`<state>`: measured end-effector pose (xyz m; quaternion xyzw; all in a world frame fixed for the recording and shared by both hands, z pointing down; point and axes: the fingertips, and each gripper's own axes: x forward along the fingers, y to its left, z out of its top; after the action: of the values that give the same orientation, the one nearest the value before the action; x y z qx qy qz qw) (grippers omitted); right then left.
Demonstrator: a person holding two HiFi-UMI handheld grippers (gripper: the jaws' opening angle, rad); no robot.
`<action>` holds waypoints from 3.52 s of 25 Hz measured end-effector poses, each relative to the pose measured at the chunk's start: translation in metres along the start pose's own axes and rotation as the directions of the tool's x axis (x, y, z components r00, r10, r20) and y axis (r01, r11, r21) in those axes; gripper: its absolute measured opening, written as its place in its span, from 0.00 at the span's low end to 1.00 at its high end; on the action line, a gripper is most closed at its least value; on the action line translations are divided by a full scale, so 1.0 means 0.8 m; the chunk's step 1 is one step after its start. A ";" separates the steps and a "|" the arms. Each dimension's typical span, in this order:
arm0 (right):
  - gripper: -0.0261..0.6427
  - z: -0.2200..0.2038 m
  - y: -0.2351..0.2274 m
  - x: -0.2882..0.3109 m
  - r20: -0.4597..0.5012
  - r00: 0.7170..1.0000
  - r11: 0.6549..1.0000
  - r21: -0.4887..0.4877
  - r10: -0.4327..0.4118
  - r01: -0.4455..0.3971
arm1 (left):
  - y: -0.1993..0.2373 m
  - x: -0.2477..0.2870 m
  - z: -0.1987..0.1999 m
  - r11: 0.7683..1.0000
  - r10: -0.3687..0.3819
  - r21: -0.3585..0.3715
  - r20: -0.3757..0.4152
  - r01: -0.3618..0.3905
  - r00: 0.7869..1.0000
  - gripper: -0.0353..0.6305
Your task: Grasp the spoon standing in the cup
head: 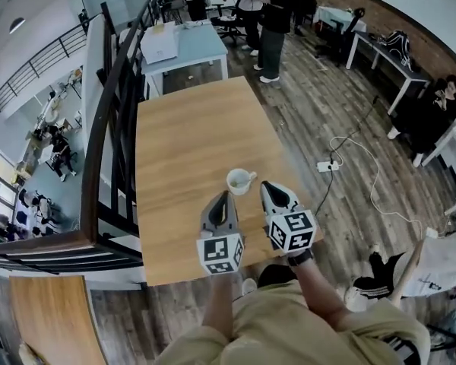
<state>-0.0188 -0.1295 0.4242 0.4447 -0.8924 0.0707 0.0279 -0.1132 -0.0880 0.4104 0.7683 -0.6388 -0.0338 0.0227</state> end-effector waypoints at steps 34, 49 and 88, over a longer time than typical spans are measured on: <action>0.25 -0.269 -0.122 0.195 -0.462 0.887 0.972 0.210 0.003 0.107 | 0.078 0.191 -0.179 0.994 -0.014 -0.105 -0.265 -0.014 0.964 0.06; 0.09 -0.306 -0.126 0.232 -0.429 0.903 0.918 0.368 0.028 0.147 | 0.093 0.207 -0.202 0.990 0.030 -0.120 -0.298 -0.069 0.954 0.06; 0.06 -0.027 -0.084 0.120 -0.005 1.000 0.998 0.065 -0.014 0.015 | 0.042 0.118 -0.016 0.997 0.056 0.053 -0.038 -0.053 0.998 0.06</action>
<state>-0.0231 -0.2422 0.4629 0.4517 -0.8863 0.1007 0.0159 -0.1281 -0.1873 0.4233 0.7514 -0.6596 -0.0014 0.0162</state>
